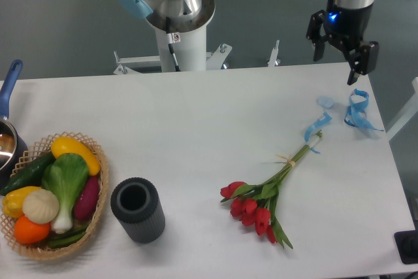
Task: Pick up the flowers from the table
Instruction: 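Move the open gripper down over the red tulip stems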
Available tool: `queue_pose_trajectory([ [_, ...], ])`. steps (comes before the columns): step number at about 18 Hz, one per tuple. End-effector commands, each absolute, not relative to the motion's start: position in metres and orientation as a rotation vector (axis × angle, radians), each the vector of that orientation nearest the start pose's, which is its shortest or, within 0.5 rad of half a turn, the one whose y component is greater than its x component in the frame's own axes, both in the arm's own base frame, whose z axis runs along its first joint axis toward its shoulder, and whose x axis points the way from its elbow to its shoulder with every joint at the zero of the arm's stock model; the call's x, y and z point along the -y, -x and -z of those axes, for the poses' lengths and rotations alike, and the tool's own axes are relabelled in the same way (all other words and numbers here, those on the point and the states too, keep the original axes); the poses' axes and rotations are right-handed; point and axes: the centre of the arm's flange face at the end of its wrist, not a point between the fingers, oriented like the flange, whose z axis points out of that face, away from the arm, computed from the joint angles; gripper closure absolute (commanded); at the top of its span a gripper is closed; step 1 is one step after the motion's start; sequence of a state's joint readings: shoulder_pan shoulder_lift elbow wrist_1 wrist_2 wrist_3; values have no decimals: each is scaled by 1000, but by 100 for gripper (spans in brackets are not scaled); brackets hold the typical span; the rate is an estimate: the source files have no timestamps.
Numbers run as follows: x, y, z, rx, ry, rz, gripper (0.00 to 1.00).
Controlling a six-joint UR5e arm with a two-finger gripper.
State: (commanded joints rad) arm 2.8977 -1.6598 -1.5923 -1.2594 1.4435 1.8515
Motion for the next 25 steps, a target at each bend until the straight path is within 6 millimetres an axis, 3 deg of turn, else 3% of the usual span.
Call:
queue_pose_trajectory([
  [4, -276, 495, -469, -793, 2889, -367, 0],
  [9, -274, 490, -445, -773, 2895, -320, 0],
  [12, -277, 484, -437, -595, 2922, -318, 0],
  [15, -312, 477, -425, -451, 2910, -346, 0],
  [19, -327, 470, -399, -430, 2921, -279, 0],
  [23, -338, 482, -368, -371, 2934, -280, 0],
  [25, -352, 482, -350, -384, 2931, -263, 0],
])
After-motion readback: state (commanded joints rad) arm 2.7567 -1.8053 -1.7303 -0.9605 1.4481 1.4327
